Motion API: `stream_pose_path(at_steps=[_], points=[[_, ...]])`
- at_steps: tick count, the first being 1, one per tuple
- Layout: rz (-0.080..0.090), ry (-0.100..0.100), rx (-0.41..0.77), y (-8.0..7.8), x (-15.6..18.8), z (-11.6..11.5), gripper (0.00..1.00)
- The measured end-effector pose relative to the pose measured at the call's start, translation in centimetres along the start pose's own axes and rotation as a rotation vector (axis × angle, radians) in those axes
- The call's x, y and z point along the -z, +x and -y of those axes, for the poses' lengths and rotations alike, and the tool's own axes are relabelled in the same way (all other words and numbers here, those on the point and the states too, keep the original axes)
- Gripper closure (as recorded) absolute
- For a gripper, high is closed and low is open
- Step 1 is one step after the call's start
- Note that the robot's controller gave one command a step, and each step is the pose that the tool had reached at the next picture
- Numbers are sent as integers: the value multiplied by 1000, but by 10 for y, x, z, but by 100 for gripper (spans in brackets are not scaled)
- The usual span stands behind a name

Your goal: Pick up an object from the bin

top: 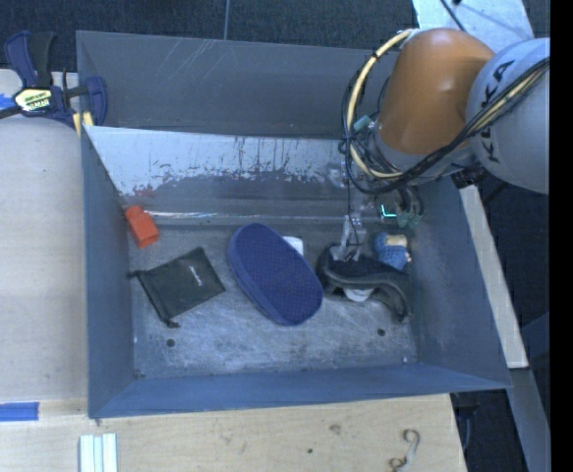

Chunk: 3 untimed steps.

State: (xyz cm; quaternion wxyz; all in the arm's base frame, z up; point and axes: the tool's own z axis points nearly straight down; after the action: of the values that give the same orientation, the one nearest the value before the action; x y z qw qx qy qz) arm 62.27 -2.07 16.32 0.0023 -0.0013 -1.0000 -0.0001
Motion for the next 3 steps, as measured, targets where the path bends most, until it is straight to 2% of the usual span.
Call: stream_pose_path(at_steps=[1,2,3], points=[[6,-1,205,80,-96,24,0],[14,-1,205,76,-92,23,100],[9,2,193,78,-26,28,100]])
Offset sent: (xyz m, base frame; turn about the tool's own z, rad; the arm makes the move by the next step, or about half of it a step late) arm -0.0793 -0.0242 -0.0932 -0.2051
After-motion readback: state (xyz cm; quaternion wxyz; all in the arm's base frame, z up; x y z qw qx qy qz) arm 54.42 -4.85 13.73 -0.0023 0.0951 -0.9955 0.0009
